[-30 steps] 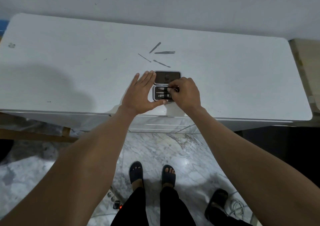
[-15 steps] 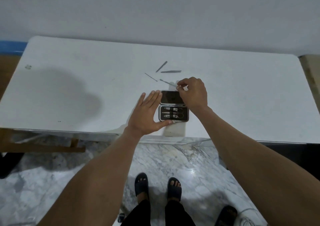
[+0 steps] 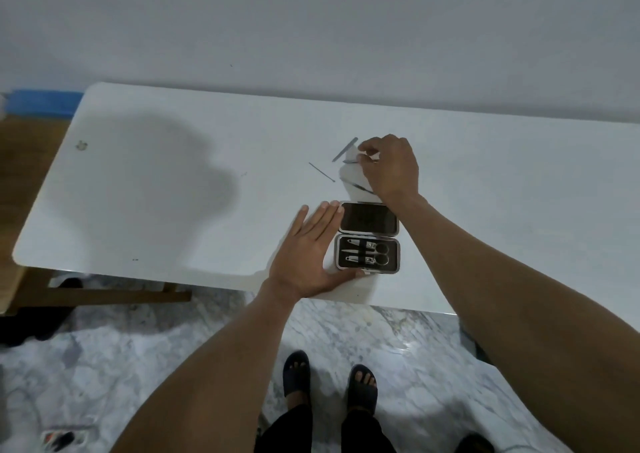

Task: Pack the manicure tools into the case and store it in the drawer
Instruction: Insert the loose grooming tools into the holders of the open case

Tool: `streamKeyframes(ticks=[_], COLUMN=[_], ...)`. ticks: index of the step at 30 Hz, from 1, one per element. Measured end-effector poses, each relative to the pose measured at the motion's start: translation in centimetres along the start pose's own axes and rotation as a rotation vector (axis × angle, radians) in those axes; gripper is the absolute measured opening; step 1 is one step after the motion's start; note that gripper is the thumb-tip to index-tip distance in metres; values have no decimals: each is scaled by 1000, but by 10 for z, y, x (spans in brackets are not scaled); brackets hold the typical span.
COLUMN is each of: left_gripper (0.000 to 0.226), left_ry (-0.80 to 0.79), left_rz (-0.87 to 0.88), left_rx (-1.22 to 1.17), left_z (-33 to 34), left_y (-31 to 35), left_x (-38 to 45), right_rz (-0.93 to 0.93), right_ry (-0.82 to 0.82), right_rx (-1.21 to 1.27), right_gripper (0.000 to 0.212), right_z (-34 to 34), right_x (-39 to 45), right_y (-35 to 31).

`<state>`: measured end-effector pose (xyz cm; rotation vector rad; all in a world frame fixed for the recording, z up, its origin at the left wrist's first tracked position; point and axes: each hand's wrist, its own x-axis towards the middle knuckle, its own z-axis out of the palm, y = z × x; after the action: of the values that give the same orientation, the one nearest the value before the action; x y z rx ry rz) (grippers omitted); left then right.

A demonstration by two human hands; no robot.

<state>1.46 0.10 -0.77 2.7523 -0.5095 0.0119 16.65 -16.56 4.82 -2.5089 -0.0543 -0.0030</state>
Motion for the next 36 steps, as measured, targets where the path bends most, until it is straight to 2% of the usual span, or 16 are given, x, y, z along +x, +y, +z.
streamKeyframes(ticks=[8,12,17,27,32,36], left_gripper=[116,116,115,114,114,115], left_ry=[-60,-38,-25,-4,-3,-20], left_rz=[-23,-15,-15,-14,-12,-19], left_rx=[28,20,8,-7,-2,7], left_z=[-1,-1,-1,-1,0,0], left_y=[0,-1,0,0,0,0], left_x=[0,1,1,1,2,2], right_rz=[-14,-40,-78,-145,-215,-255], right_ry=[-29,-42,-115,-122,-196,-244], right_rx=[7,-22,-116,-320,-291,-301], right_gripper=[19,22,24,23,15,18], right_z=[12,13,16,17,13,15], right_x=[13,17,22,25,29,23], right_y=[-10,-13,-19,-26,-32,-31])
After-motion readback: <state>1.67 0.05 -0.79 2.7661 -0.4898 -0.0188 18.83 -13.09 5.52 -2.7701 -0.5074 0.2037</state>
